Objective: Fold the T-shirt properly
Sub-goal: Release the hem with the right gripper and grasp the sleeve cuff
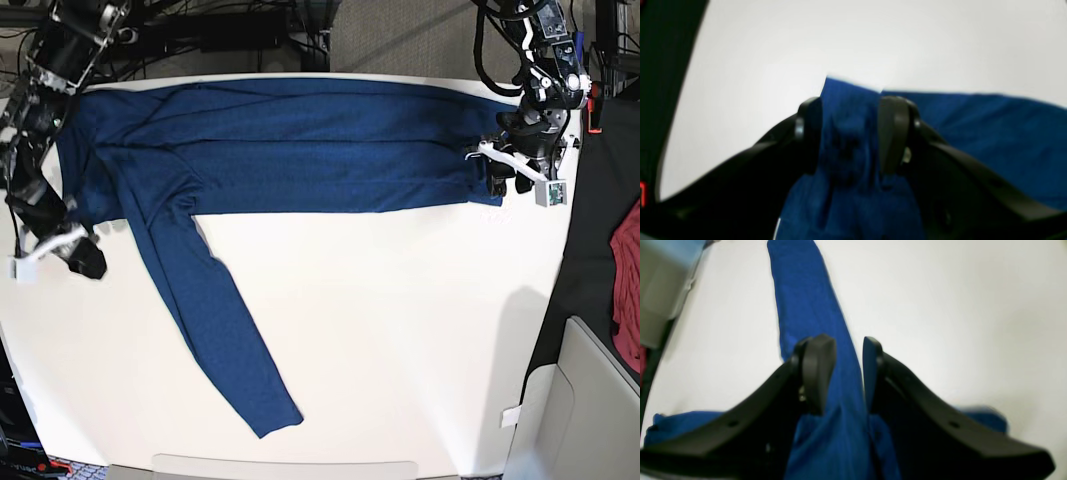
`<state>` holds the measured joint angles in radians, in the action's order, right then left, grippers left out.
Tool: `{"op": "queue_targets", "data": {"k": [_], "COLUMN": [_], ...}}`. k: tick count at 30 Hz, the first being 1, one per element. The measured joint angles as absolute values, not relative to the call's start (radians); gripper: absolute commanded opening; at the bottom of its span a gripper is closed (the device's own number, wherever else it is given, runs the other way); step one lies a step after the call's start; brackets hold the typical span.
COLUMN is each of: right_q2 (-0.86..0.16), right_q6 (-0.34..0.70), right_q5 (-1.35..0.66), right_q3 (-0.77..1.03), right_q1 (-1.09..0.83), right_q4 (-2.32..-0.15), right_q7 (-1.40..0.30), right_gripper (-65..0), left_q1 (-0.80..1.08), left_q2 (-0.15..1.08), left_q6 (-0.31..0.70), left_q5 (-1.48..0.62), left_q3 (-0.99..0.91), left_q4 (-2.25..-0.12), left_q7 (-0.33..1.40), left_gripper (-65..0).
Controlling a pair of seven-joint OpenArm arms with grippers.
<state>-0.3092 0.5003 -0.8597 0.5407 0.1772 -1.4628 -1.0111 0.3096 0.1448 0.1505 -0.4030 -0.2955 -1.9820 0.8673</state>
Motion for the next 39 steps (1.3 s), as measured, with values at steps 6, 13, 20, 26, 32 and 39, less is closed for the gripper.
{"op": "queue_targets", "data": {"k": [6, 13, 20, 26, 32, 39], "right_q2": [-0.268, -0.173, -0.126, -0.133, -0.129, -0.132], "right_q6": [0.506, 0.508, 0.502, 0.425, 0.423, 0.423], "right_q5": [-0.677, -0.404, -0.184, -0.137, -0.138, -0.145], "right_q3": [0.418, 0.348, 0.350, 0.350, 0.351, 0.351], "right_q1": [0.390, 0.551, 0.620, 0.624, 0.618, 0.617], "right_q4": [-1.303, -1.152, -1.061, -0.960, -0.880, -0.823], "right_q7": [-0.940, -0.936, -0.848, -0.799, -0.784, -0.762], "right_gripper": [-46.4, -46.4, -41.9, -36.2, -36.5, -36.6], "left_q1": [0.320, 0.316, 0.316, 0.318, 0.318, 0.318], "left_q2": [0.144, 0.142, 0.143, 0.143, 0.142, 0.142], "left_q6": [0.150, 0.150, 0.150, 0.151, 0.150, 0.150], "left_q5": [-0.403, -0.403, -0.403, -0.403, -0.403, -0.403], "left_q3": [-0.295, -0.295, -0.295, -0.295, -0.295, -0.295], "left_q4": [-1.982, -1.983, -1.983, -1.983, -1.983, -1.983], "left_q7": [0.885, 0.883, 0.879, 0.879, 0.880, 0.879], "left_gripper": [-38.3, -38.3, -38.3, -38.3, -38.3, -38.4]}}
